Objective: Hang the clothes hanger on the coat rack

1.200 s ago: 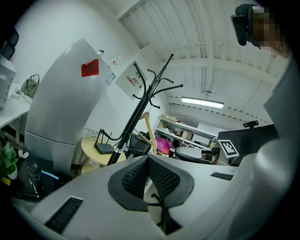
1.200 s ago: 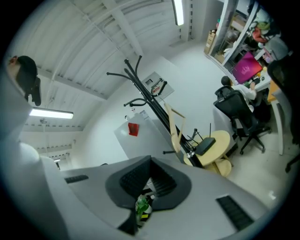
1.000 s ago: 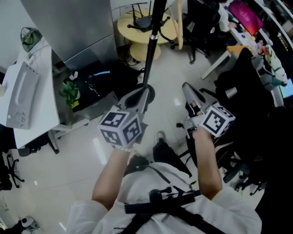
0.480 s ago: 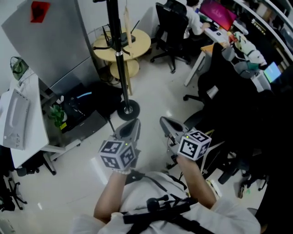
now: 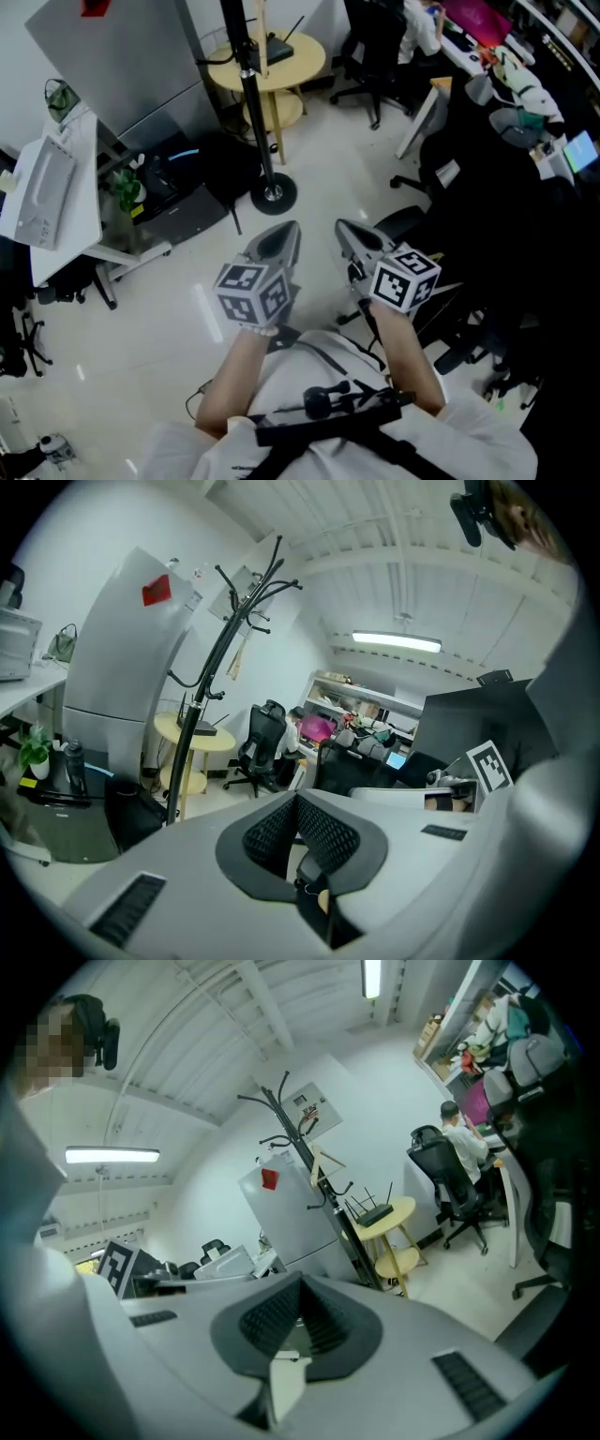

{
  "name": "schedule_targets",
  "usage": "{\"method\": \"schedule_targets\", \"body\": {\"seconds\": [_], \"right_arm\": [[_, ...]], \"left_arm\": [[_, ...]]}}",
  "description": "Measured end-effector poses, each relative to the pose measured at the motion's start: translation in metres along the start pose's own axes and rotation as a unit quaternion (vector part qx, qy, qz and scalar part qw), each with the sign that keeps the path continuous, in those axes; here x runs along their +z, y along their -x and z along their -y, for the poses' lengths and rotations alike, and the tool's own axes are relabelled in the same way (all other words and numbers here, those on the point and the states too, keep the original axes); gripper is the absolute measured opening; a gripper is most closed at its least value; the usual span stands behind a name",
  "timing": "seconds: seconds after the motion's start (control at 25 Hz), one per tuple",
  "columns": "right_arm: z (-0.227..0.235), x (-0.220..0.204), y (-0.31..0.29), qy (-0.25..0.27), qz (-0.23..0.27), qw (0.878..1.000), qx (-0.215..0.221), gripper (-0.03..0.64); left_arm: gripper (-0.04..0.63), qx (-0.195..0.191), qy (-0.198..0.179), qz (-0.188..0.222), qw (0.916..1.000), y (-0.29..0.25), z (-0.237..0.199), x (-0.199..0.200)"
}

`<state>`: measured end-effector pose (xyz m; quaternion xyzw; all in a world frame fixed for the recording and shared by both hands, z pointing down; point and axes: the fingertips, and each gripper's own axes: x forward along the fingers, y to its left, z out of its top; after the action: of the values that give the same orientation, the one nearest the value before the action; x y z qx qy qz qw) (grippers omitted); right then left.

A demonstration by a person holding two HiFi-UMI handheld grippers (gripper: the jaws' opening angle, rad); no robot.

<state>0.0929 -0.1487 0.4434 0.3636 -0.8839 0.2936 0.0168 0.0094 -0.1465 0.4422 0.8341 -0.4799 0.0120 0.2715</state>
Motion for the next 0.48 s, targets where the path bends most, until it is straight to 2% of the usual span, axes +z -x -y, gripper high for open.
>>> {"method": "schedule_targets", "body": {"seconds": [0.48], "right_arm": [[-0.021,0.004,0.008,0.026,0.014,1.0,0.004,-0.005]], "left_arm": [[-0.003,-0.006,-0.009,0.001,0.9999,0.016,0.006,-0.001]]}}
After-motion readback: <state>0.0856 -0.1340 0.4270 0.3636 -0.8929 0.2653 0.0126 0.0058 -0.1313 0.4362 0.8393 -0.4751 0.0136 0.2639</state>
